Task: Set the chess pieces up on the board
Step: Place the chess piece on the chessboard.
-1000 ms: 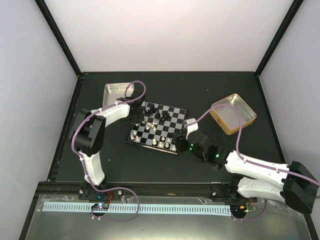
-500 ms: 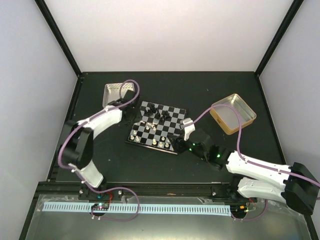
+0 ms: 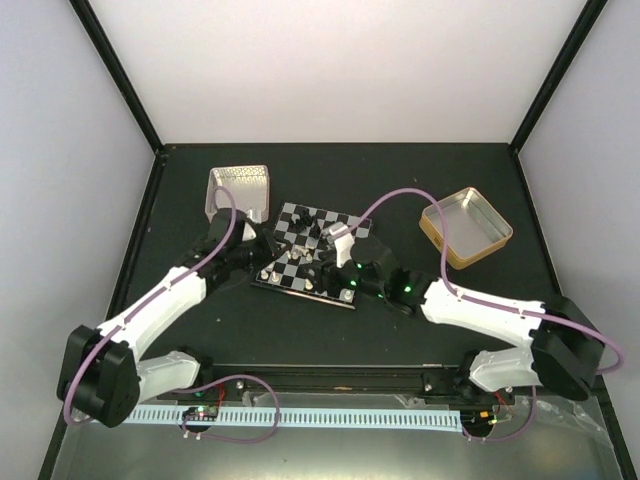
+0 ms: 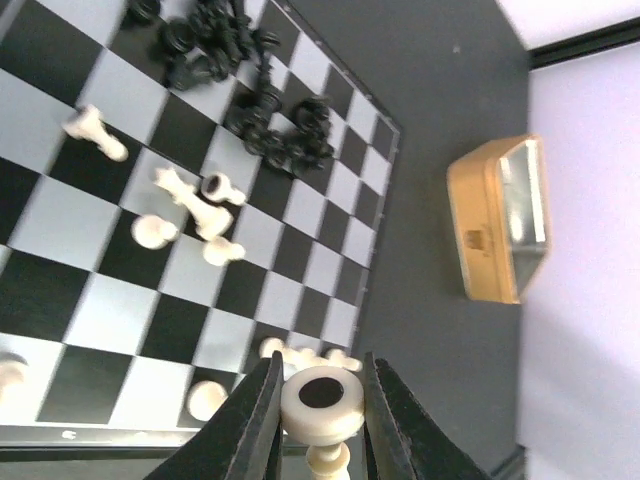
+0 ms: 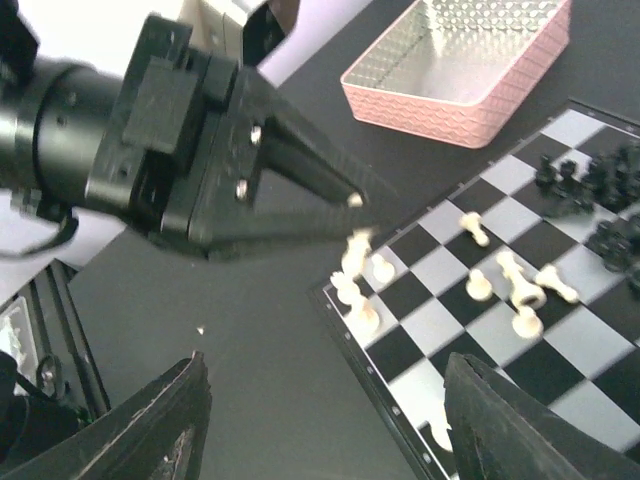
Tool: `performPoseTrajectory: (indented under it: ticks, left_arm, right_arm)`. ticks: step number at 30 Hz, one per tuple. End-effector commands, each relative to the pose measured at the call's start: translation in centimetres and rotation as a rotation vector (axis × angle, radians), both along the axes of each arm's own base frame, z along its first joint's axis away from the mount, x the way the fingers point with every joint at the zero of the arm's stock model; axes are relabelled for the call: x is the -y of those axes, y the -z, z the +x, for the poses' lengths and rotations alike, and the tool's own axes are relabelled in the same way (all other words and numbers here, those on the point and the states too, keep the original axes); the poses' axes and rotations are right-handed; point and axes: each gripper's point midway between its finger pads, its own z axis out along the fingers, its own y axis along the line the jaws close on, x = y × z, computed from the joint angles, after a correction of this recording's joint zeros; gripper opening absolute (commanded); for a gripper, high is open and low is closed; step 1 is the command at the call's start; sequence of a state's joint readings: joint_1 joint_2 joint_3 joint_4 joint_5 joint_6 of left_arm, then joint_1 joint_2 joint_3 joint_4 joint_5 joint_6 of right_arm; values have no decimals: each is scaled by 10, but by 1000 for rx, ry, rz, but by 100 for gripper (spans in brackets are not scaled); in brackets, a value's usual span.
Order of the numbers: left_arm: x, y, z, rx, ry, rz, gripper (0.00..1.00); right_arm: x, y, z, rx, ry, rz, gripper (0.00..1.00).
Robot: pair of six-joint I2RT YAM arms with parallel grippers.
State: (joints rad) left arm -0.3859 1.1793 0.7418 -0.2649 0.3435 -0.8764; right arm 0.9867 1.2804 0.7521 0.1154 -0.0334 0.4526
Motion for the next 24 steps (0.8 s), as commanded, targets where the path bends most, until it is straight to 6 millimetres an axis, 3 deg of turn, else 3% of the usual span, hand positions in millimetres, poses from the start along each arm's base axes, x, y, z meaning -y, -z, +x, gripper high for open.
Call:
performPoseTrajectory:
  ticks: [1,8,17,24]
  left_arm:
    - [19,-36,-7,3,-2,-291,16]
    - [28,-32,-21,-101,-9,-518,17]
    - [30,-22,-23,-168,-40,-600,16]
    - [26,-23,-22,-179,-74,-611,17]
  right_arm:
    - [-30,-20,9,-18,-35,65,63]
    - [-50,-6,28,-84,16,36,54]
    - [-39,15,34,-90,74,-27,48]
    - [-34,25,25,-71,36,-34,33]
